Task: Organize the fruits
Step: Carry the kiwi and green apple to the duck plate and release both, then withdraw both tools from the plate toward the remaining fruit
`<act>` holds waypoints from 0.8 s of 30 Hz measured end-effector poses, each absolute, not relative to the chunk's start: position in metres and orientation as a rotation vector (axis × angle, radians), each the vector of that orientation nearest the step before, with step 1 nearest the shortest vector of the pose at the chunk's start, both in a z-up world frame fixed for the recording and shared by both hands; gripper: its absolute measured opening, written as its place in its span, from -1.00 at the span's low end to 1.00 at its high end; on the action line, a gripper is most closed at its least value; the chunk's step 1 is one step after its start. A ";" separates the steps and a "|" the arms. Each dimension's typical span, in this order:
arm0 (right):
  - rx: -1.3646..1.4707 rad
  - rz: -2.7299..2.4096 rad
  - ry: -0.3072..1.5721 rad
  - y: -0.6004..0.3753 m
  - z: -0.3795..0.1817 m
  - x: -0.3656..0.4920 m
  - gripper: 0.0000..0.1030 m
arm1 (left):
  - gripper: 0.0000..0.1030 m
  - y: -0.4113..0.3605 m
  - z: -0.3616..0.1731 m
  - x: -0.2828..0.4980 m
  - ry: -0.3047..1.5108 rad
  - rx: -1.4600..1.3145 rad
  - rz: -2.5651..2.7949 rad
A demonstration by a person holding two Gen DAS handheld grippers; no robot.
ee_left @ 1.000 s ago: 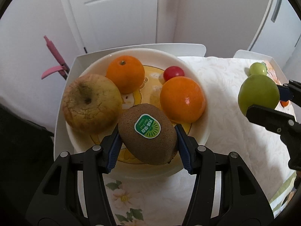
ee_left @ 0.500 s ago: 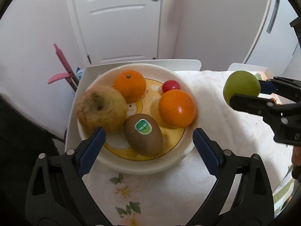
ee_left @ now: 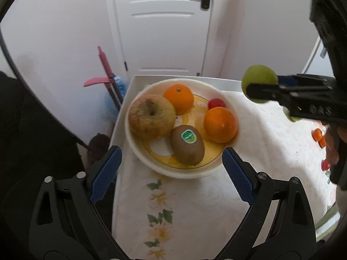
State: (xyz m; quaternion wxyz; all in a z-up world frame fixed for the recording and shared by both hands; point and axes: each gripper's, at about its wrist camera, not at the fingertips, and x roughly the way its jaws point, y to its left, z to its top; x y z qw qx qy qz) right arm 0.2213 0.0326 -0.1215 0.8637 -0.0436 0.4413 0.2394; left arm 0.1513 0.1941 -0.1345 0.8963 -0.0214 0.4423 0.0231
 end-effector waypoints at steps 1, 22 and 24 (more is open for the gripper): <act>-0.095 0.510 0.923 0.035 -0.122 0.225 -0.05 | 0.92 0.196 -0.134 0.150 0.913 -0.046 0.058; -0.137 0.619 0.922 0.070 -0.179 0.298 -0.04 | 0.92 0.226 -0.160 0.151 0.946 -0.117 0.162; -0.117 0.642 0.945 0.069 -0.184 0.301 -0.04 | 0.92 0.226 -0.162 0.154 0.950 -0.117 0.161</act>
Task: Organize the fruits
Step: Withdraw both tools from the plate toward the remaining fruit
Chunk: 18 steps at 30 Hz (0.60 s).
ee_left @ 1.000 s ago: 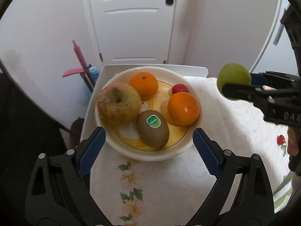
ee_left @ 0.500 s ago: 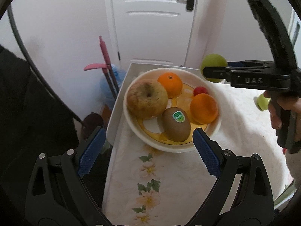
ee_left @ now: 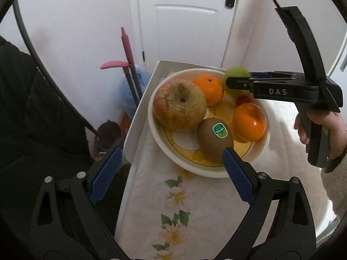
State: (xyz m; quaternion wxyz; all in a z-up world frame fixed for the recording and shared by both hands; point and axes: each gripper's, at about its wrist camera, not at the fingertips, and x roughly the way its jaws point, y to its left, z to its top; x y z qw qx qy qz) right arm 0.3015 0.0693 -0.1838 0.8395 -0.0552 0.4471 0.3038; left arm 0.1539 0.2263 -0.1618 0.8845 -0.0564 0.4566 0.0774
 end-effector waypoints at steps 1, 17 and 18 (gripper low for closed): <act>-0.106 0.649 0.942 0.069 -0.184 0.302 0.12 | 0.92 0.226 -0.162 0.154 0.952 -0.117 0.162; -0.095 0.633 0.899 0.063 -0.163 0.279 0.99 | 0.92 0.225 -0.144 0.147 0.921 -0.110 0.159; -0.088 0.629 0.898 0.062 -0.158 0.276 0.99 | 0.92 0.224 -0.141 0.146 0.916 -0.105 0.157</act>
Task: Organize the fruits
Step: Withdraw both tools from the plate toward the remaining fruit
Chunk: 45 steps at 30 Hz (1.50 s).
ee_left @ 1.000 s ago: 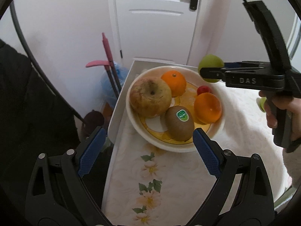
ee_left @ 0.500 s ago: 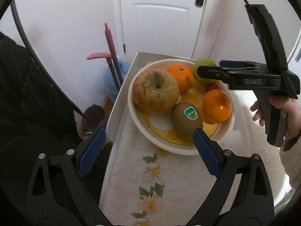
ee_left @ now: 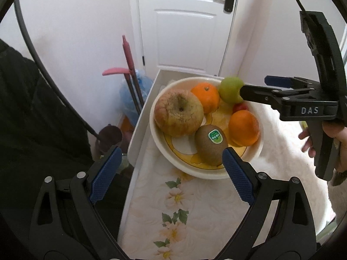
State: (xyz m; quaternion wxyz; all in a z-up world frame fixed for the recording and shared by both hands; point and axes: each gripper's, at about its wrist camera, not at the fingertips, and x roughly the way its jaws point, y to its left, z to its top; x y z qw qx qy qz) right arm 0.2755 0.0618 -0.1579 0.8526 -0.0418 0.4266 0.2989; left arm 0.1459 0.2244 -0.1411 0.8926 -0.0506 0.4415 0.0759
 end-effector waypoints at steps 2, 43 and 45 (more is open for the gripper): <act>-0.084 0.623 0.892 0.059 -0.150 0.269 0.99 | 0.92 0.223 -0.133 0.142 0.906 -0.094 0.153; 0.113 -0.041 0.904 -0.206 -0.089 0.066 1.00 | 0.92 -0.015 -0.087 0.186 0.798 0.135 -0.365; 0.116 -0.040 0.920 -0.220 -0.100 0.066 1.00 | 0.92 -0.034 -0.095 0.194 0.805 0.150 -0.376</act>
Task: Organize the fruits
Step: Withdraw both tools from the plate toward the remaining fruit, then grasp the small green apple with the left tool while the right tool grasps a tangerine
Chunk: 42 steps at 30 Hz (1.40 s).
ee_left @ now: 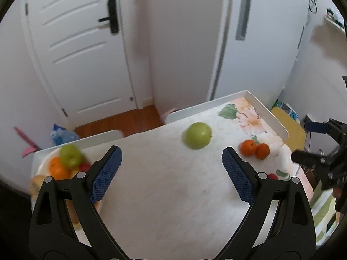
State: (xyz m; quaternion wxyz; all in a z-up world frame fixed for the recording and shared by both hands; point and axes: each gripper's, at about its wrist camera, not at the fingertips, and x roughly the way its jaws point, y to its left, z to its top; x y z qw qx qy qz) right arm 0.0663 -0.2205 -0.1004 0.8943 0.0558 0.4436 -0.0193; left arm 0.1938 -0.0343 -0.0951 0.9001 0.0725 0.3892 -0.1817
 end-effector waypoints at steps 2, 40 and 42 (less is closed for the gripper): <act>0.120 -0.032 0.931 -0.231 -0.110 0.067 1.00 | 0.92 -0.053 -0.105 0.204 0.814 0.167 -0.388; 0.094 0.061 1.084 -0.273 -0.208 0.096 0.28 | 0.22 -0.133 -0.214 0.275 0.937 0.322 -0.400; 0.092 0.062 1.084 -0.273 -0.209 0.099 0.26 | 0.22 -0.133 -0.213 0.274 0.938 0.323 -0.398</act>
